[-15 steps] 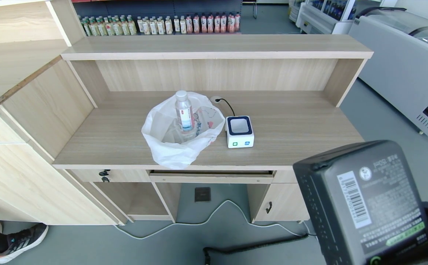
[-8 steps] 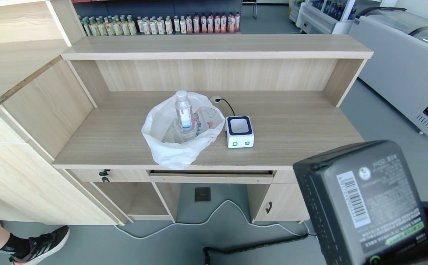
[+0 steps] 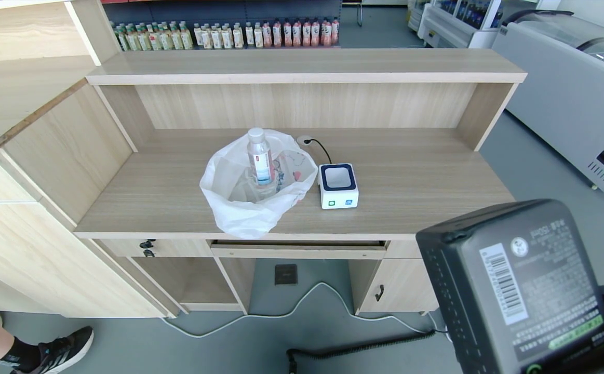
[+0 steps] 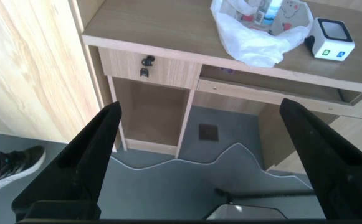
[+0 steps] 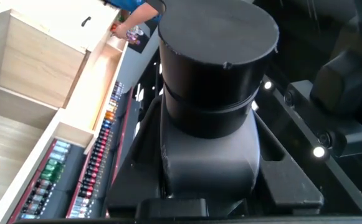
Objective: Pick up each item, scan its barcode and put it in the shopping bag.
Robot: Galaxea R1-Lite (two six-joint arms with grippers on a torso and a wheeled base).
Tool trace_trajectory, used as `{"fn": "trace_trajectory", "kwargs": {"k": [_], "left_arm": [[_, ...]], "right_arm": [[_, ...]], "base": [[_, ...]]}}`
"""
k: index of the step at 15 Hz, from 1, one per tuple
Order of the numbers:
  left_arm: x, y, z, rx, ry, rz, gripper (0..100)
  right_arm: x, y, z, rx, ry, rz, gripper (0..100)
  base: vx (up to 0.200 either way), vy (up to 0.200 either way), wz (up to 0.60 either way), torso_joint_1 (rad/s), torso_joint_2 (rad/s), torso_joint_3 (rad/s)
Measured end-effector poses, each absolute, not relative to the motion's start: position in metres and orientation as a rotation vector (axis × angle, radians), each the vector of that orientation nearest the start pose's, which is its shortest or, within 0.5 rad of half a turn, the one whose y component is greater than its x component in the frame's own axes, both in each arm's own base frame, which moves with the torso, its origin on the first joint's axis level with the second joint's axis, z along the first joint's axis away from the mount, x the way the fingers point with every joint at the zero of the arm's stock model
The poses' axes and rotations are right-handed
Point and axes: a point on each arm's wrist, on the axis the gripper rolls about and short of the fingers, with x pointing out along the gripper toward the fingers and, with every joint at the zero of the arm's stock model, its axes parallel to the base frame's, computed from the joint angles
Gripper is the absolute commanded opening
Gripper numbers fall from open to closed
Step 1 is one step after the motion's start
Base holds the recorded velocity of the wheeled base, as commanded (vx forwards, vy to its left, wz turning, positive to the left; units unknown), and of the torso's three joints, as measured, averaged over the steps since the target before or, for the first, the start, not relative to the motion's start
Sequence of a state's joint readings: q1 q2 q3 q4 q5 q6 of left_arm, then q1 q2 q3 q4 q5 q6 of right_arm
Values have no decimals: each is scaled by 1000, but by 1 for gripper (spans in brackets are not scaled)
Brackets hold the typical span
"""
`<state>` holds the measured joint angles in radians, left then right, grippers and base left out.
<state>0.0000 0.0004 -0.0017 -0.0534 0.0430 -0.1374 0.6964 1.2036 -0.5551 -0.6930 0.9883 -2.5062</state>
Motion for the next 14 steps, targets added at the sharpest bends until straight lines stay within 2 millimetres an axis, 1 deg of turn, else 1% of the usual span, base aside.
{"fn": "trace_trajectory", "kwargs": {"k": [4,5,6,7,8,9,11,12,13,14], "left_arm": [[-23,1,81,-139,-57,39,100],[-23,1,81,-139,-57,39,100],[-23,1,81,-139,-58,39,100],[-23,1,81,-139,-58,39,100],[-23,1,81,-139,-58,39,100],[-23,1,81,-139,-58,39,100],[-23,1,81,-139,-58,40,100],[-23,1,81,-139,-57,40,100],[-23,1,81,-139,-58,39,100],[-23,1,81,-139,-57,39,100]], "right_arm": [[119,123,238,2312,2592,-786,0],[120,122,238,2341,2586,-840,0],[125,119,241,2418,2577,-962,0],[133,113,243,2547,2535,-1102,0],[142,102,245,2737,2459,-1262,0],[153,86,246,2993,2336,-1423,0],[167,45,247,3565,2012,-1709,0],[169,24,247,3890,1805,-1916,0],[169,9,247,4151,1637,-2091,0],[168,-5,246,4380,1470,-2168,0]], "base": [[0,0,0,0,0,0],[0,0,0,0,0,0],[0,0,0,0,0,0],[0,0,0,0,0,0],[0,0,0,0,0,0],[0,0,0,0,0,0],[0,0,0,0,0,0],[0,0,0,0,0,0],[0,0,0,0,0,0],[0,0,0,0,0,0]]}}
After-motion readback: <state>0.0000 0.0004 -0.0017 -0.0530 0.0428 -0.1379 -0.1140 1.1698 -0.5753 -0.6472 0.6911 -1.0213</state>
